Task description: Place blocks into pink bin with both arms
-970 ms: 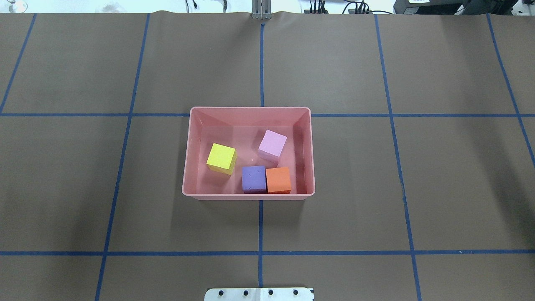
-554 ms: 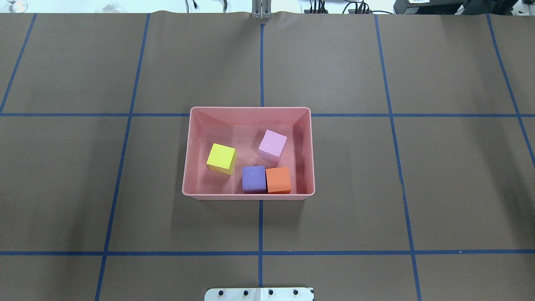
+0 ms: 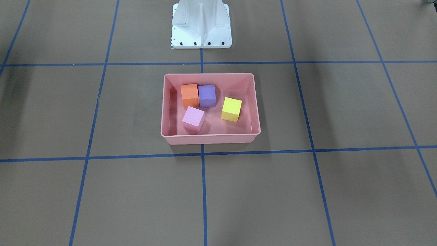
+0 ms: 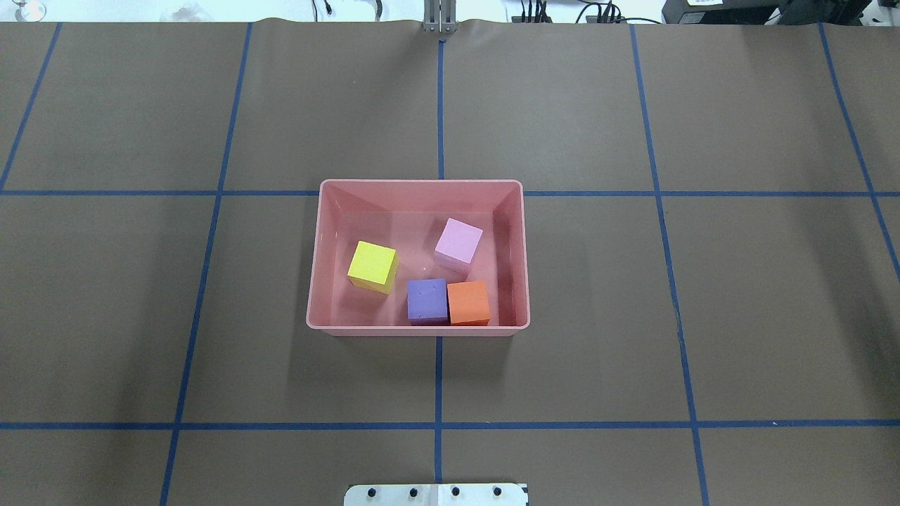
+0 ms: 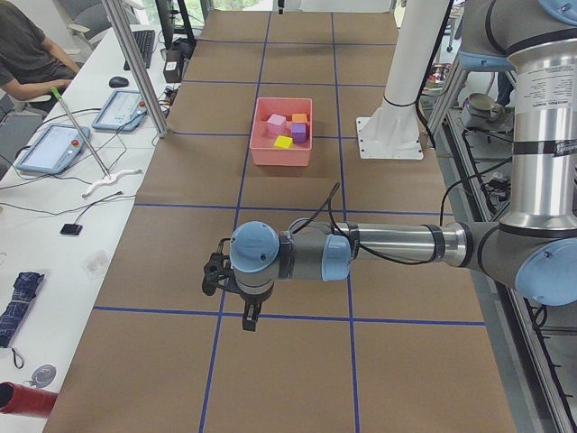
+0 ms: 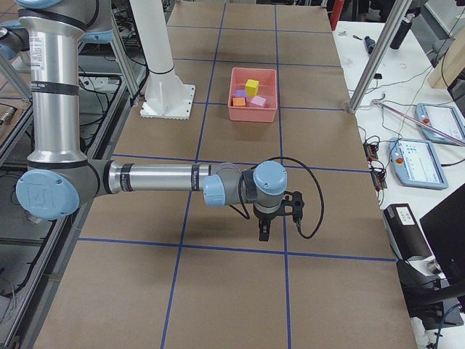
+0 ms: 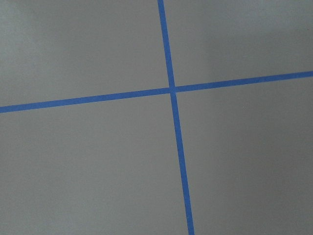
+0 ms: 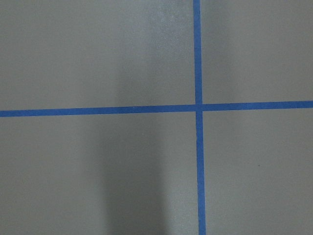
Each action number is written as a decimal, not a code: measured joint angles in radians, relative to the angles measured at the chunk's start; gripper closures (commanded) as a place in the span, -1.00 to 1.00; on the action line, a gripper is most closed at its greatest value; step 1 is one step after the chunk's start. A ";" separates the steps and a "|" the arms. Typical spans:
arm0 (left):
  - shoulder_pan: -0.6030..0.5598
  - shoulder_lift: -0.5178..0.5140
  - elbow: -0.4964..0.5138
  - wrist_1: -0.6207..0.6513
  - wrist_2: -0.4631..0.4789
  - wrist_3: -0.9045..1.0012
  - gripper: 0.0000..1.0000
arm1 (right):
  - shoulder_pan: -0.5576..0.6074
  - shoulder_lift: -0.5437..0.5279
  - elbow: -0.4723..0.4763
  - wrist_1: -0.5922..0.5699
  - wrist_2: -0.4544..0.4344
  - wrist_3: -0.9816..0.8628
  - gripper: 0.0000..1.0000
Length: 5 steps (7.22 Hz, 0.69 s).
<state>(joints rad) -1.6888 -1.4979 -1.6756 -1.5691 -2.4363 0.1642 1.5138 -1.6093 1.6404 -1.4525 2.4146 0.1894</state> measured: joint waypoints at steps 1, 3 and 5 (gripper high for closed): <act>-0.003 0.000 0.001 -0.001 0.001 -0.001 -1.00 | 0.003 0.003 -0.001 0.001 -0.004 -0.006 -1.00; -0.005 0.028 -0.009 -0.003 0.002 -0.002 -1.00 | 0.005 0.004 0.000 0.002 -0.011 -0.011 -1.00; -0.004 0.067 -0.017 -0.003 0.004 -0.004 -1.00 | 0.010 -0.024 0.005 0.004 -0.015 -0.015 -1.00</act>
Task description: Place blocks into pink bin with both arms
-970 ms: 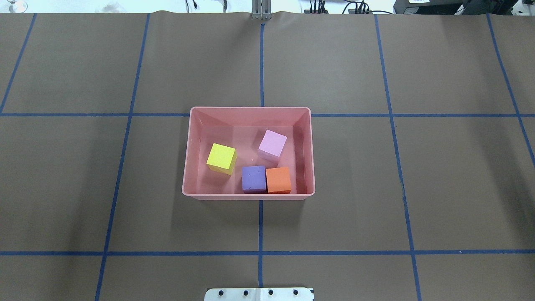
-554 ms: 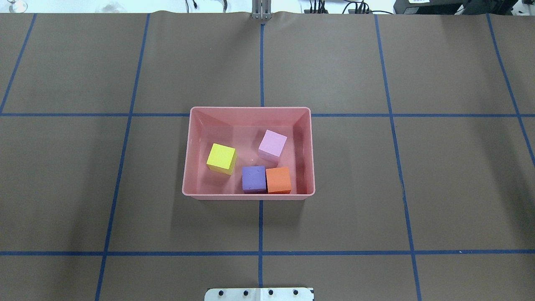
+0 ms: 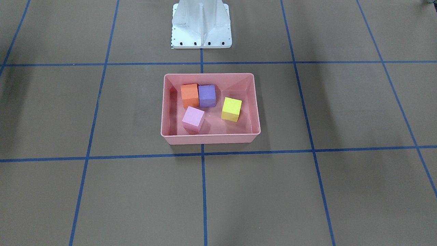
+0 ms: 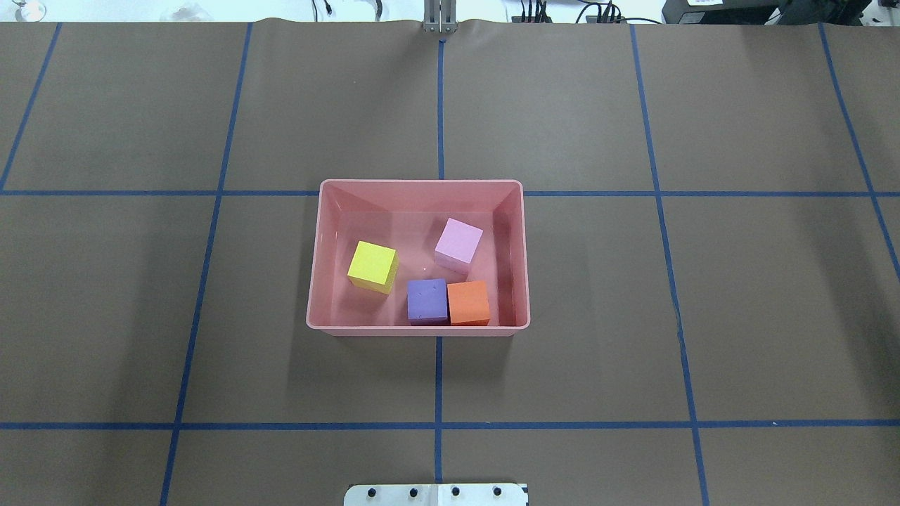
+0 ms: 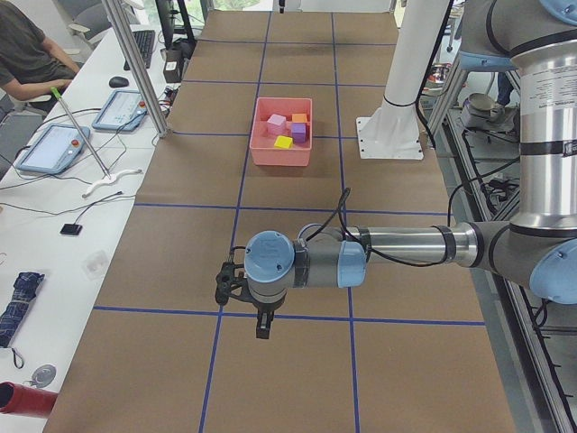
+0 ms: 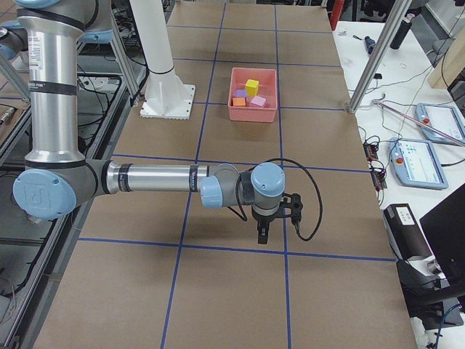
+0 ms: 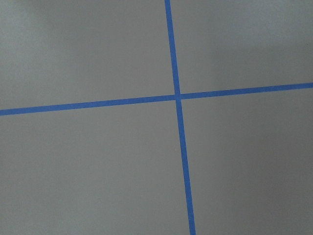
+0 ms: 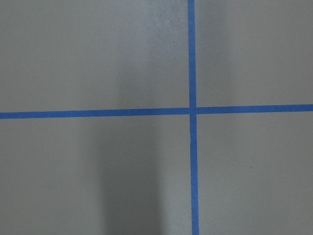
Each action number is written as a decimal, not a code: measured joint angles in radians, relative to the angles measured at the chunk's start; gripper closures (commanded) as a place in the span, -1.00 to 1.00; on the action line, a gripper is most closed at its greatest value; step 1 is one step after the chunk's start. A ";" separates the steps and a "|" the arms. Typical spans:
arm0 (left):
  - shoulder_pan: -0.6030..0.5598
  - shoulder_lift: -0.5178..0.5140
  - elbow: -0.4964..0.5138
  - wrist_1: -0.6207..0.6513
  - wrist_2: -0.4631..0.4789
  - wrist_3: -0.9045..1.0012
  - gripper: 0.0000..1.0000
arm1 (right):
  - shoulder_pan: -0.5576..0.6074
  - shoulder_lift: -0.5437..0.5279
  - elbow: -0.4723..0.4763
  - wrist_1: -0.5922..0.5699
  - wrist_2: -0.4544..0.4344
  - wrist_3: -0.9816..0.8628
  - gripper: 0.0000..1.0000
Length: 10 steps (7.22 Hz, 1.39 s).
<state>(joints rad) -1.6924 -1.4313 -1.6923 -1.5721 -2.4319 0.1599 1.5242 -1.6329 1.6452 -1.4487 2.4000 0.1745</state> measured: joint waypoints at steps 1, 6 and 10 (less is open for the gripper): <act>0.002 0.008 -0.001 0.000 -0.001 -0.012 -1.00 | 0.014 -0.014 0.008 0.001 0.000 -0.004 -1.00; 0.010 -0.024 -0.001 -0.010 -0.001 -0.180 -1.00 | -0.026 0.045 0.042 -0.101 -0.090 -0.005 -1.00; 0.015 -0.015 0.003 -0.087 0.094 -0.188 -1.00 | -0.030 0.033 0.050 -0.112 -0.084 -0.003 -1.00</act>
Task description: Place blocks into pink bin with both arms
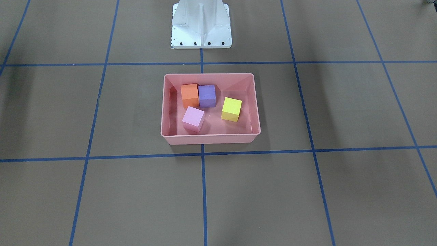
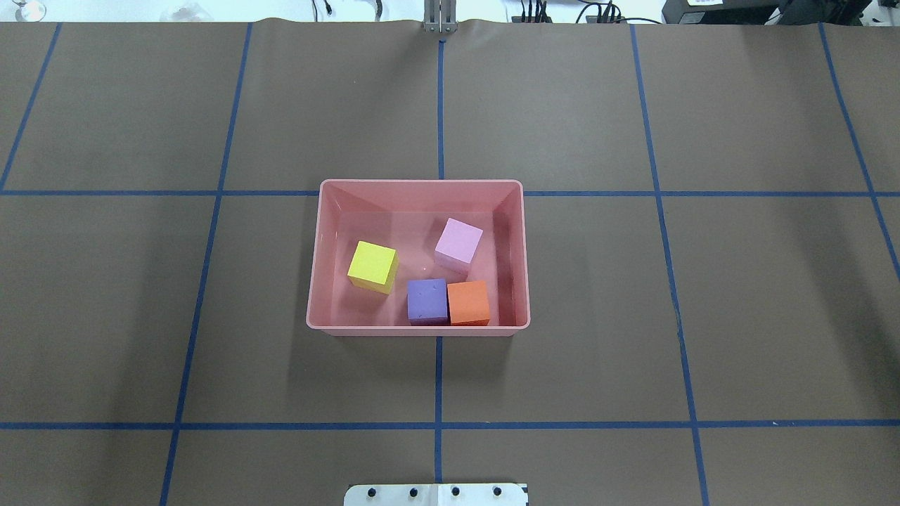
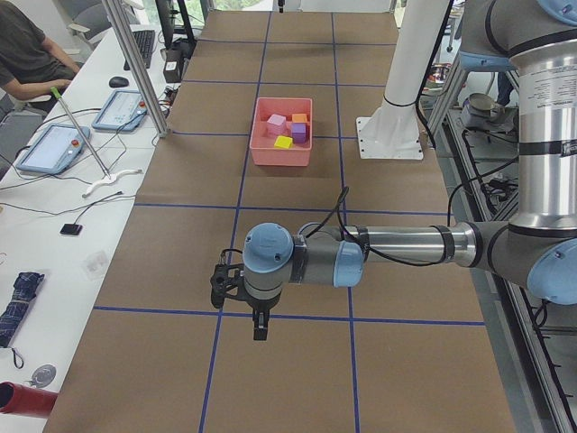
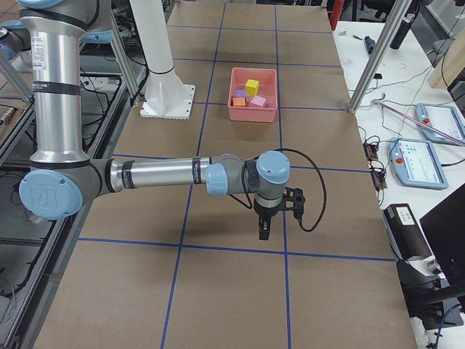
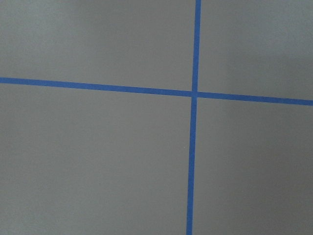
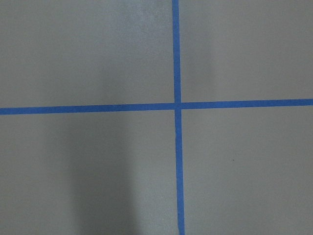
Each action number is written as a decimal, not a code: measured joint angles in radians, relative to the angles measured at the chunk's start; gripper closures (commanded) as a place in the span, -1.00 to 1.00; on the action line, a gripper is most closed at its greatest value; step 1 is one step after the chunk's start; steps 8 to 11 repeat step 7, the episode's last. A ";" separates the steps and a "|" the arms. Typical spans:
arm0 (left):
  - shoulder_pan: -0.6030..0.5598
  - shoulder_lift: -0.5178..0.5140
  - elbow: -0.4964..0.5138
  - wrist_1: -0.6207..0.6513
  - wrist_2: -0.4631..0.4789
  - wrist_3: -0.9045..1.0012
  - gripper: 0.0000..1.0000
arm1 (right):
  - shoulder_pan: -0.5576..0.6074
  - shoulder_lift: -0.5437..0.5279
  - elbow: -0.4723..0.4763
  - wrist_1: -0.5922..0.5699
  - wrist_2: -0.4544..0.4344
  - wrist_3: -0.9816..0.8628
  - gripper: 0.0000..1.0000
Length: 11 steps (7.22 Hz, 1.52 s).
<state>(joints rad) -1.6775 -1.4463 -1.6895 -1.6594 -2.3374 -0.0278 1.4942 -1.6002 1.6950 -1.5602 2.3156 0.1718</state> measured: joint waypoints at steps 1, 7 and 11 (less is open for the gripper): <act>0.001 0.005 0.000 -0.002 0.017 0.000 -1.00 | 0.000 -0.001 0.001 0.001 0.000 0.000 -1.00; 0.002 0.009 -0.004 -0.001 -0.010 -0.007 -1.00 | -0.004 0.001 0.000 0.003 0.002 0.005 -1.00; 0.002 0.009 -0.004 -0.001 -0.010 -0.007 -1.00 | -0.004 0.001 0.000 0.003 0.002 0.005 -1.00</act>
